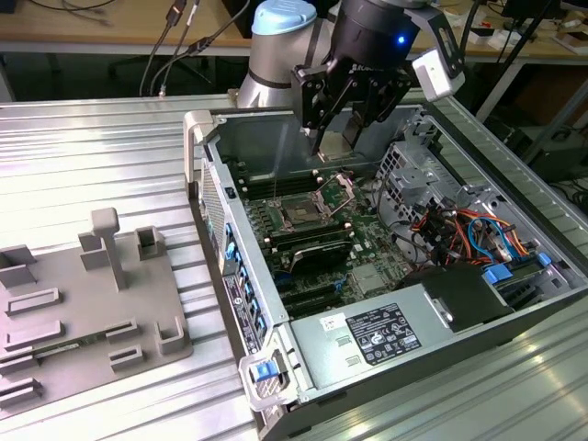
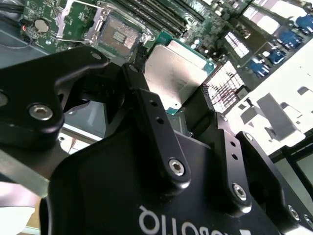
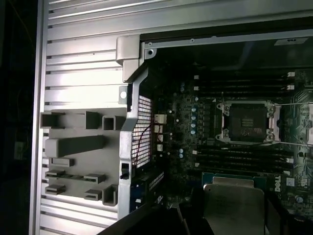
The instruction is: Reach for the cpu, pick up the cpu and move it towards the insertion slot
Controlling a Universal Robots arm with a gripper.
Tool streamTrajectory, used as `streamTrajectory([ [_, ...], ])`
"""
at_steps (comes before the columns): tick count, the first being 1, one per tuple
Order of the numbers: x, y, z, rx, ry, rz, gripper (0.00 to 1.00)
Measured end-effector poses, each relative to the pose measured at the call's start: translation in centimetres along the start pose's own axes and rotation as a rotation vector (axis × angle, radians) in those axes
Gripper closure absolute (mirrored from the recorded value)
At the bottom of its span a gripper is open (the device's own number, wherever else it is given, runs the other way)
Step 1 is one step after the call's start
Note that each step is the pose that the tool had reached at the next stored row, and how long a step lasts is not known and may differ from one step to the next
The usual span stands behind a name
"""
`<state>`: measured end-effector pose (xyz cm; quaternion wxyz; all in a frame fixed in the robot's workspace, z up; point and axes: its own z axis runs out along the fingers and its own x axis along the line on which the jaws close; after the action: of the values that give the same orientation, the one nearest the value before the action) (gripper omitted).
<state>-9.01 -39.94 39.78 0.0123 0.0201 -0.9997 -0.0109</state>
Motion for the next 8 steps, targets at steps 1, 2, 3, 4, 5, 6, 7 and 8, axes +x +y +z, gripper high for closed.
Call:
streamTrajectory([
  [1, -0.17, 0.20, 0.04, 0.0000, 0.0000, 0.000, 0.45],
  [2, -0.52, 0.68, 0.11, 0.0001, 0.0000, 0.000, 0.45],
  [3, -0.71, 1.04, 0.15, 0.0000, 0.0000, 0.000, 0.45],
  [4, -0.87, 1.36, 0.18, 0.0001, 0.0000, 0.000, 0.45],
  [5, -0.97, 1.60, 0.21, 0.0000, 0.0000, 0.000, 0.45],
  [6, -1.08, 1.87, 0.24, 0.0001, 0.0000, 0.000, 0.45],
  [7, -1.20, 2.15, 0.26, 0.0001, 0.0001, 0.000, 0.45],
  [8, -1.30, 2.42, 0.29, 0.0001, 0.0001, 0.000, 0.45],
])
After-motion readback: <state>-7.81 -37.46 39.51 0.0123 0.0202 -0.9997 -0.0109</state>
